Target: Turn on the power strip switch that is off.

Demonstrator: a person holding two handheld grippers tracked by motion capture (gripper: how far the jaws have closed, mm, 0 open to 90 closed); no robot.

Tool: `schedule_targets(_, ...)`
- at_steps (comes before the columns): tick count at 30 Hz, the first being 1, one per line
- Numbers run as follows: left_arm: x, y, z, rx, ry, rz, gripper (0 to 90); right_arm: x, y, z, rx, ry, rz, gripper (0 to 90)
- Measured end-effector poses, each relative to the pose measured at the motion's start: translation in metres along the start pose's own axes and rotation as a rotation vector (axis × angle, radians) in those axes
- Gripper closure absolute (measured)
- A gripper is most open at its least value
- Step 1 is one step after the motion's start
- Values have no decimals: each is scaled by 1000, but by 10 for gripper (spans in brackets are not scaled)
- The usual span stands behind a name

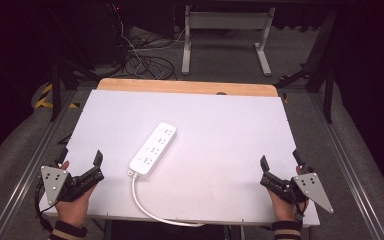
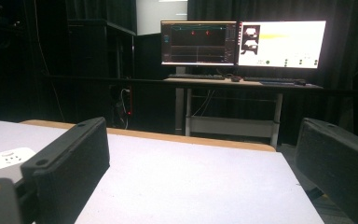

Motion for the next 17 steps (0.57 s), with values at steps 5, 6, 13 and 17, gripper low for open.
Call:
schedule_targets(5,0,0,-1,-4,5,-3,32,0,0,0,-1,0,-1,35)
schedule_targets(6,0,0,-1,-4,6,-1,32,0,0,0,-2,0,0,35)
schedule_targets(13,0,0,-1,-4,8,0,32,0,0,0,-1,0,0,35)
schedule_targets(17,2,1,-1,-7,6,3,32,0,1,-1,-1,1,5,35)
Point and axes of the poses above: each handheld gripper's, and its own axes: x roughly forward along the jaws, y roughly out of its underside, z roughly to its left, the point moved 3 cm from there along x, roughly forward along the jaws, and after that the axes turned 10 degrees about -z, right-handed, at the moved point
